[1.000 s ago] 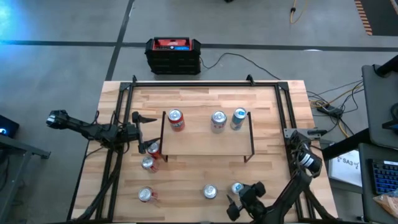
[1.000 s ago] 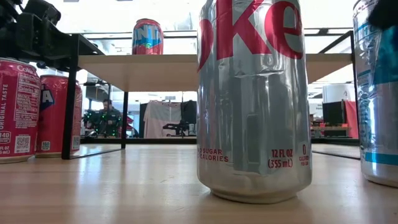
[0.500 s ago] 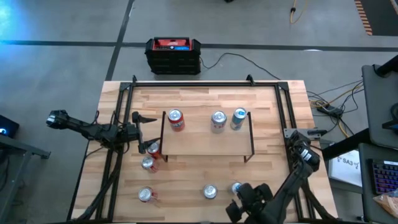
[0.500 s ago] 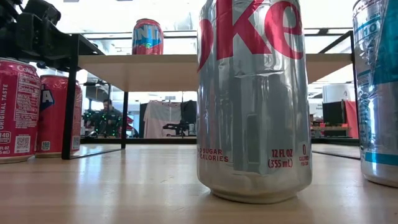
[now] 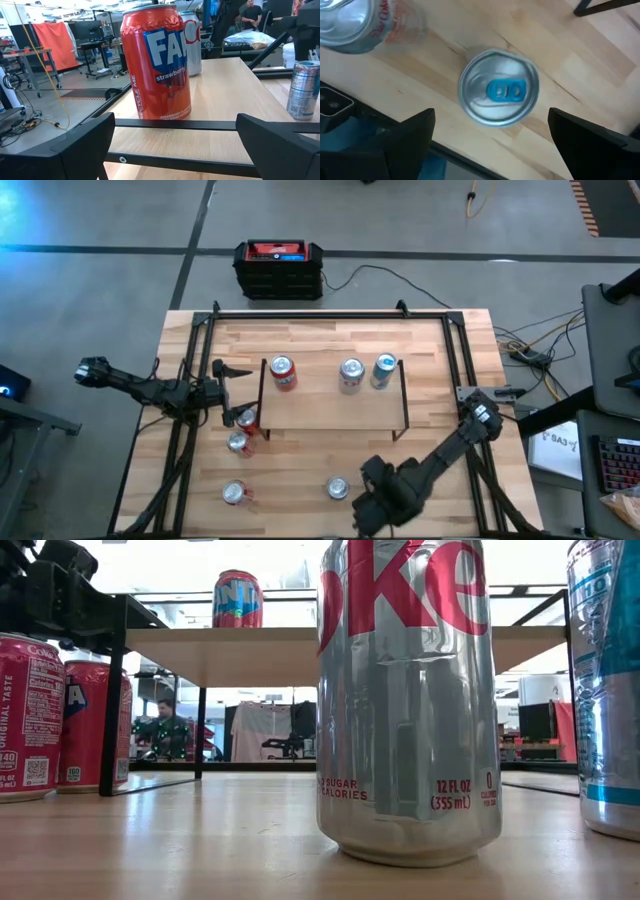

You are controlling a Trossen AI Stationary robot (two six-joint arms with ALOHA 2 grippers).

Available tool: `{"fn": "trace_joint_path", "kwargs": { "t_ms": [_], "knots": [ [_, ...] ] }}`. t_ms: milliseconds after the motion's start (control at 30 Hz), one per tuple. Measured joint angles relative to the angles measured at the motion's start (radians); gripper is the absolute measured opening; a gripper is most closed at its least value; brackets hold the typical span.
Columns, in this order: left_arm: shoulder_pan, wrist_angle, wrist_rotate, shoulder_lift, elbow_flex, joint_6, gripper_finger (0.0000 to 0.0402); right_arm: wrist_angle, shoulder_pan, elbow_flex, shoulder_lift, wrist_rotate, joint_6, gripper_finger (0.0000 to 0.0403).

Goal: Place canned beverage on shelf
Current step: Put the blue soda can on the shelf aligned with the other blue soda can

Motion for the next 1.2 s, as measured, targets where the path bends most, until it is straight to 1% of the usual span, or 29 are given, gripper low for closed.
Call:
{"fn": "trace_joint_path", "kwargs": {
  "t_ms": [100,400,767,1000,1200],
  "knots": [
    [0.0,0.0,0.0,0.0,0.0,0.0,0.04,0.001,-0.03,-0.001,-0.012,-0.041,-0.047,0.0373],
    [0.0,0.0,0.0,0.0,0.0,0.0,0.04,0.001,-0.085,-0.002,-0.031,-0.108,-0.148,0.0373],
    [0.0,0.0,0.0,0.0,0.0,0.0,0.04,0.046,-0.086,-0.068,-0.029,-0.111,-0.146,0.0373],
    [0.0,0.0,0.0,0.0,0.0,0.0,0.04,0.056,-0.09,-0.077,-0.029,-0.108,-0.189,0.0373],
    [0.0,0.0,0.0,0.0,0.0,0.0,0.04,0.099,-0.09,-0.127,-0.029,-0.108,-0.194,0.0373]
  ]
}}
